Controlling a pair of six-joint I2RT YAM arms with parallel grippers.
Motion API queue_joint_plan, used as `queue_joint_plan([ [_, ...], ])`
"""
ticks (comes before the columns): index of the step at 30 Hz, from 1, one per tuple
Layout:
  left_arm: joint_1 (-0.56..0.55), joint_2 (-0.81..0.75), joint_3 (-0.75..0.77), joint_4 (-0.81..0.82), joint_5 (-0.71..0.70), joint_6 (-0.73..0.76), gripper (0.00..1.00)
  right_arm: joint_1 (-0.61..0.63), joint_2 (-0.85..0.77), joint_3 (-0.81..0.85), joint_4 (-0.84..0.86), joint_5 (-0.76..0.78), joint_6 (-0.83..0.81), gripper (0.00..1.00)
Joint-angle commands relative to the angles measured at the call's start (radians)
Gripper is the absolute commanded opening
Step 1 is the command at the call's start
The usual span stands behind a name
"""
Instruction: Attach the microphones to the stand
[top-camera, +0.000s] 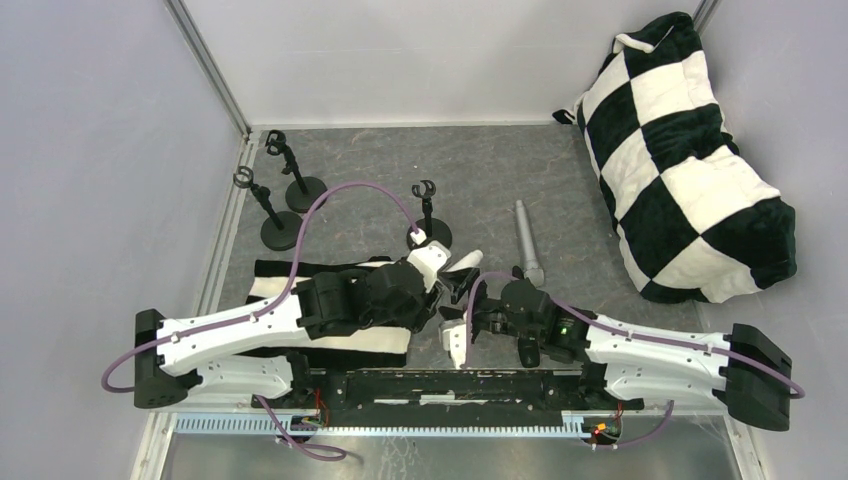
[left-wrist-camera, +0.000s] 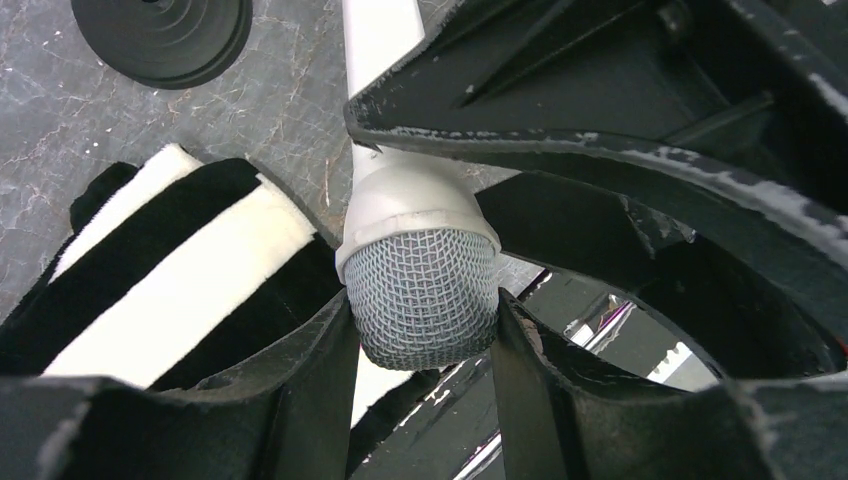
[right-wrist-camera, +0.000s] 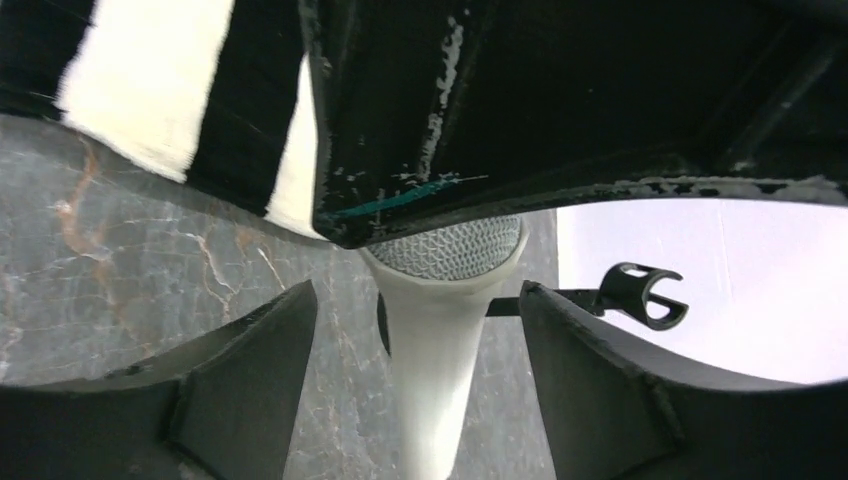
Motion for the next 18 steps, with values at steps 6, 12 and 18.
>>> queue_joint_plan([
  [6,0.002,0.002,0.055,0.031,0.041,0.079,0.41,0.01,0.04,0.024,0.182,0.085,0.005,0.49],
  [12,0.003,-0.041,0.042,0.086,0.029,0.08,0.63,0.01,0.025,-0.012,0.258,0.067,0.096,0.02],
  [18,0.002,-0.14,0.014,0.185,0.0,0.084,0.98,0.008,-0.048,-0.082,0.384,0.233,0.285,0.0],
])
